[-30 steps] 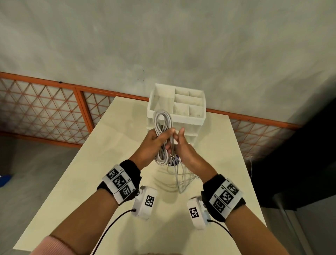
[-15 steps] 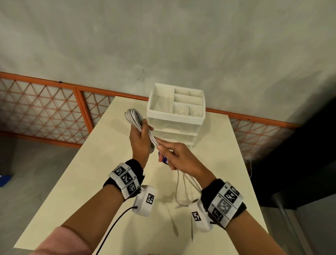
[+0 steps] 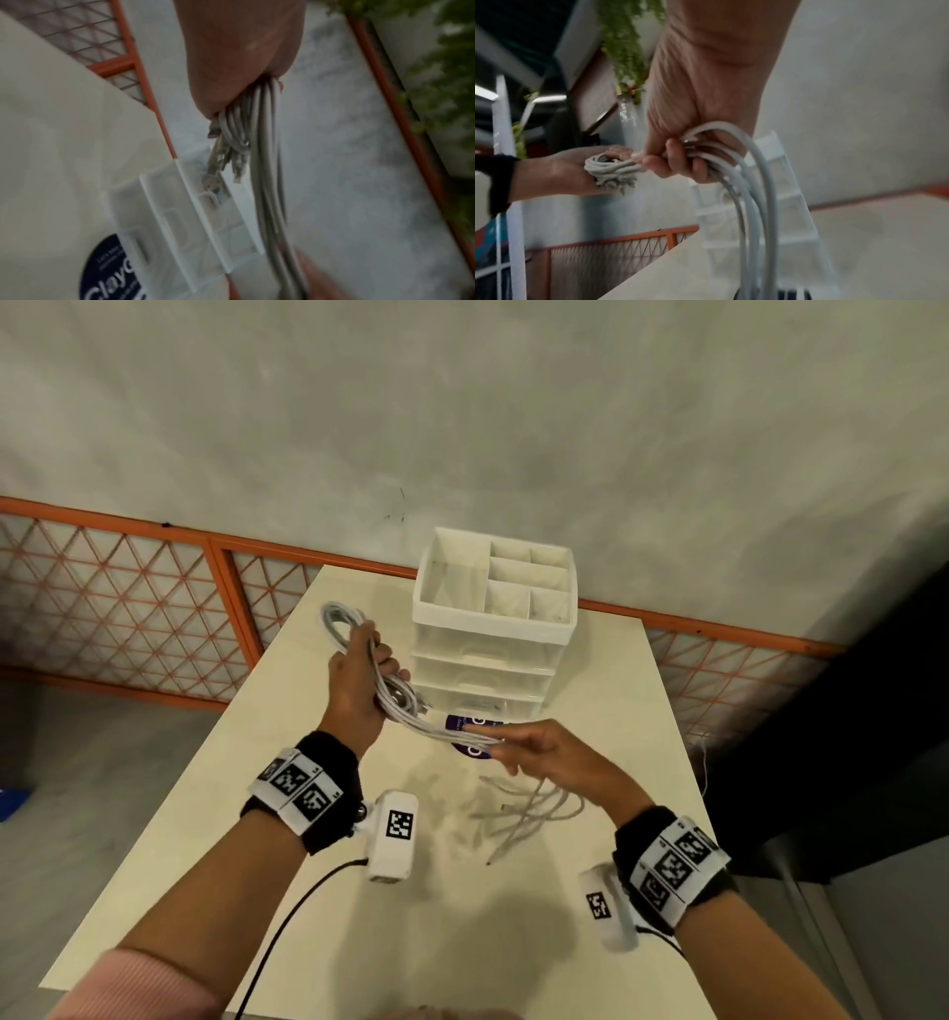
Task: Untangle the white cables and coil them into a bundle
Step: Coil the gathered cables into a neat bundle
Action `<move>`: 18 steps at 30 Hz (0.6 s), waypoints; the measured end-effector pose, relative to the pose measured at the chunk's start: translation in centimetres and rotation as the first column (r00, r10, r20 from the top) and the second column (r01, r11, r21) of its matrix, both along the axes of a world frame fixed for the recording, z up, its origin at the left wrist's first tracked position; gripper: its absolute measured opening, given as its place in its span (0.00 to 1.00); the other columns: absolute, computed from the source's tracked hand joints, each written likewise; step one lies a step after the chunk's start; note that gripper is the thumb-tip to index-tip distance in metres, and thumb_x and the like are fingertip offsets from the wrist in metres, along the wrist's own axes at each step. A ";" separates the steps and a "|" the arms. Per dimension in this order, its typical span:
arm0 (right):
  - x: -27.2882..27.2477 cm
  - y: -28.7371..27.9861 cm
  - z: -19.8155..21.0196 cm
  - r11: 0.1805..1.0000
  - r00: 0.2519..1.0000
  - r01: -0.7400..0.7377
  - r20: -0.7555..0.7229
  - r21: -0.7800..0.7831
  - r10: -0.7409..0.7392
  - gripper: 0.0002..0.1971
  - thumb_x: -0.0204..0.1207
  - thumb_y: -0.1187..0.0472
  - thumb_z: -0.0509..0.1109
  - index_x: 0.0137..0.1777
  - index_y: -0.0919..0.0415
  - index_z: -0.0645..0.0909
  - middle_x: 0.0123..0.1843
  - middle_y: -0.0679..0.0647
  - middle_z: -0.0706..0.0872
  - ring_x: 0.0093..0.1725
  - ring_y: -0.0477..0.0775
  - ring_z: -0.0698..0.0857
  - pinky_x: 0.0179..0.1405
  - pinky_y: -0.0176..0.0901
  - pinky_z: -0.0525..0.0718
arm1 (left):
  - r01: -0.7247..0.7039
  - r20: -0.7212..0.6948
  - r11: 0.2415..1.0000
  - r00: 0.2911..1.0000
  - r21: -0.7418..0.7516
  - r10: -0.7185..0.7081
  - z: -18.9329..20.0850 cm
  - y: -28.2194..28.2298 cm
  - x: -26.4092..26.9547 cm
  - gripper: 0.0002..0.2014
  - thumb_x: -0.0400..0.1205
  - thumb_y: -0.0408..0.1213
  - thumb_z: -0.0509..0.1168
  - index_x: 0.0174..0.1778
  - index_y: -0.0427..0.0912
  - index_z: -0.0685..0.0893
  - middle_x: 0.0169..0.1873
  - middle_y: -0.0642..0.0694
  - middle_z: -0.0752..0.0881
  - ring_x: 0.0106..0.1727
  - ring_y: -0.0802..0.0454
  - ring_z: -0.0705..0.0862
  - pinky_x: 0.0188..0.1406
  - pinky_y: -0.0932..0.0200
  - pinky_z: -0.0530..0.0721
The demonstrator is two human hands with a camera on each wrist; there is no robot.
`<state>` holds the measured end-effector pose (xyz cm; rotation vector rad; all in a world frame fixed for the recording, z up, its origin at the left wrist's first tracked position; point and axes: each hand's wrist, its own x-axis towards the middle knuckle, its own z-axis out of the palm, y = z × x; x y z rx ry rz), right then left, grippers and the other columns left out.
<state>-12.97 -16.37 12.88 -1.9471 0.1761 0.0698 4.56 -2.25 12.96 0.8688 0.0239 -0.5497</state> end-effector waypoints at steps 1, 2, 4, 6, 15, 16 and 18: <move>0.3 -0.3 0.5 0.999 1.000 0.027 0.015 -0.022 -0.027 0.18 0.80 0.68 0.65 0.69 0.65 0.79 0.25 0.40 0.80 0.25 0.37 0.73 0.29 0.23 0.69 | 0.044 0.037 0.999 0.998 0.029 -0.045 0.0 0.0 -0.3 0.15 0.82 0.41 0.61 0.29 0.46 0.73 0.15 0.55 0.68 0.16 0.59 0.66 0.19 0.65 0.74; 0.6 -0.5 1.2 0.998 0.999 0.043 0.036 -0.052 -0.042 0.16 0.79 0.70 0.66 0.67 0.70 0.80 0.25 0.37 0.83 0.25 0.35 0.74 0.29 0.22 0.70 | 0.092 0.083 0.993 0.992 0.073 -0.098 0.0 -0.1 -0.7 0.15 0.82 0.41 0.62 0.29 0.46 0.73 0.15 0.55 0.68 0.15 0.59 0.66 0.19 0.65 0.75; 1.2 -0.7 2.8 0.993 0.994 0.085 0.075 -0.080 -0.079 0.13 0.76 0.69 0.71 0.60 0.70 0.85 0.32 0.42 0.88 0.25 0.34 0.76 0.26 0.23 0.70 | 0.173 0.180 0.970 0.962 0.173 -0.204 0.2 -0.3 -1.6 0.16 0.82 0.41 0.64 0.27 0.45 0.72 0.15 0.54 0.67 0.16 0.58 0.65 0.20 0.62 0.75; 1.9 -0.9 4.2 0.989 0.986 0.134 0.110 -0.068 -0.126 0.11 0.72 0.68 0.75 0.53 0.69 0.88 0.37 0.49 0.90 0.28 0.37 0.80 0.26 0.28 0.75 | 0.240 0.252 0.940 0.920 0.242 -0.300 0.4 -0.5 -2.4 0.18 0.82 0.42 0.64 0.26 0.45 0.72 0.16 0.54 0.66 0.17 0.57 0.65 0.23 0.60 0.75; 3.7 1.0 7.5 0.968 0.949 0.207 0.270 -0.140 -0.164 0.17 0.66 0.69 0.79 0.40 0.56 0.72 0.35 0.58 0.88 0.27 0.48 0.84 0.30 0.37 0.82 | 0.372 0.384 0.846 0.769 0.382 -0.512 2.4 -1.0 -5.0 0.16 0.85 0.40 0.58 0.48 0.32 0.86 0.33 0.41 0.90 0.37 0.48 0.90 0.41 0.56 0.88; 3.7 1.1 7.6 0.966 0.949 0.205 0.276 -0.159 -0.156 0.18 0.66 0.69 0.79 0.40 0.55 0.70 0.34 0.58 0.88 0.27 0.48 0.84 0.30 0.35 0.82 | 0.389 0.375 0.842 0.767 0.372 -0.520 2.6 -0.9 -5.1 0.16 0.85 0.40 0.57 0.48 0.32 0.86 0.33 0.41 0.91 0.37 0.48 0.90 0.40 0.55 0.89; 3.9 1.2 7.6 0.941 0.948 0.203 0.294 -0.271 -0.120 0.21 0.66 0.66 0.80 0.40 0.50 0.68 0.34 0.57 0.88 0.29 0.47 0.84 0.33 0.36 0.80 | 0.408 0.359 0.832 0.764 0.375 -0.536 2.6 -0.8 -5.3 0.17 0.86 0.40 0.57 0.42 0.33 0.86 0.28 0.42 0.89 0.31 0.48 0.89 0.34 0.57 0.88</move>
